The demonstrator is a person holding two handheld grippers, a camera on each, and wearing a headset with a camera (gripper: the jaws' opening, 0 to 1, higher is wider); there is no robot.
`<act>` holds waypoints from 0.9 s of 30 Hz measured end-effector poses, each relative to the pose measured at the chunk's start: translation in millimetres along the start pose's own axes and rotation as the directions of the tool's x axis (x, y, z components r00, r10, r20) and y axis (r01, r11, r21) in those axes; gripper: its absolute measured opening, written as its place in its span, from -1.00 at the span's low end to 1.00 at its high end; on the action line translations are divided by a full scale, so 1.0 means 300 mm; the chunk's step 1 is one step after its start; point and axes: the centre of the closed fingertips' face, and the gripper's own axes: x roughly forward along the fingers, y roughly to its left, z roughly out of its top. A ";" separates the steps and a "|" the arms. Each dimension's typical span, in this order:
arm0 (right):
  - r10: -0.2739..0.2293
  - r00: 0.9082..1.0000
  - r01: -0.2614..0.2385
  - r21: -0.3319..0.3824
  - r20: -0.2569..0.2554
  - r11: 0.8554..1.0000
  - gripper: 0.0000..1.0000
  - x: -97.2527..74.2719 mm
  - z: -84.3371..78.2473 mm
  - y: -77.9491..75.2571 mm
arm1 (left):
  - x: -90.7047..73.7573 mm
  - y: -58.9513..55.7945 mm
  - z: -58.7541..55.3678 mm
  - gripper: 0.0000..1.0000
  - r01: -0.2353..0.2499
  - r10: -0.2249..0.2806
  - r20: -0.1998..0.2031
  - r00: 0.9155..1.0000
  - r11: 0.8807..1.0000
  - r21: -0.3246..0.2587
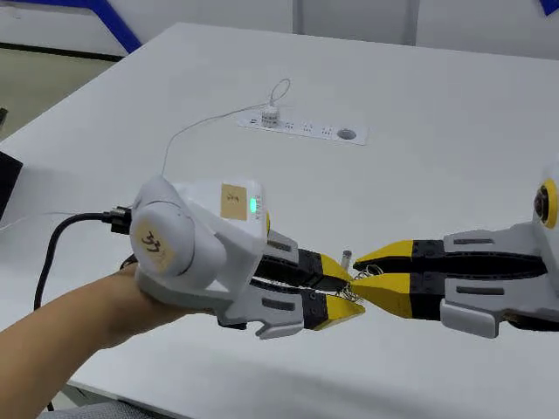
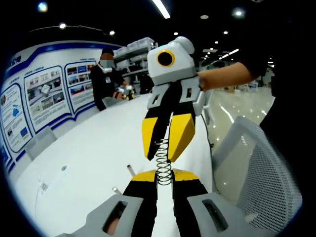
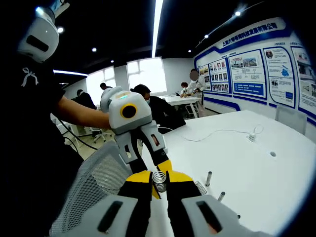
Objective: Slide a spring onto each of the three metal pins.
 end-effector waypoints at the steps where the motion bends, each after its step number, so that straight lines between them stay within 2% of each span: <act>1: -0.001 1.000 0.001 -0.002 0.002 1.000 -0.77 0.001 0.001 0.003 | 0.001 -0.003 0.000 -0.81 0.002 -0.002 0.001 1.000 1.000 -0.001; 8: -0.048 0.999 0.048 -0.029 -0.004 0.998 -0.79 0.013 0.005 -0.007 | -0.005 0.009 -0.006 -0.80 -0.025 0.026 0.007 1.000 0.999 -0.023; 10: -0.052 0.999 0.052 -0.031 -0.008 0.998 -0.79 0.017 0.006 -0.012 | -0.006 0.008 -0.008 -0.79 -0.024 0.026 0.013 1.000 0.991 -0.129; 11: -0.053 0.999 0.053 -0.031 -0.009 0.998 -0.79 0.018 0.007 -0.013 | -0.008 0.017 -0.008 -0.78 -0.033 0.036 0.018 0.999 0.989 -0.141; 13: -0.063 0.998 0.063 -0.033 -0.010 0.997 -0.79 0.019 0.009 -0.021 | -0.013 0.023 -0.010 -0.77 -0.047 0.050 0.019 0.999 0.992 -0.115; 16: -0.059 0.998 0.059 -0.027 -0.006 0.998 -0.79 0.022 0.014 -0.020 | -0.020 0.018 -0.006 -0.76 -0.042 0.046 0.027 0.999 0.989 -0.139; 18: -0.061 0.998 0.061 -0.026 -0.004 0.998 -0.79 0.022 0.017 -0.020 | -0.026 0.021 -0.006 -0.74 -0.038 0.047 0.045 0.998 0.982 -0.185; 24: -0.090 0.996 0.090 -0.016 0.012 0.996 -0.78 0.008 0.033 -0.043 | -0.048 0.028 -0.045 -0.62 -0.065 0.070 0.023 0.997 0.981 -0.183; 26: -0.102 0.995 0.102 -0.015 0.010 0.995 -0.78 0.004 0.032 -0.053 | -0.056 0.029 -0.055 -0.54 -0.073 0.078 0.019 0.997 0.979 -0.188; 27: -0.111 0.994 0.111 -0.012 0.010 0.994 -0.78 0.001 0.031 -0.062 | -0.063 0.035 -0.066 -0.48 -0.092 0.096 0.013 0.995 0.978 -0.189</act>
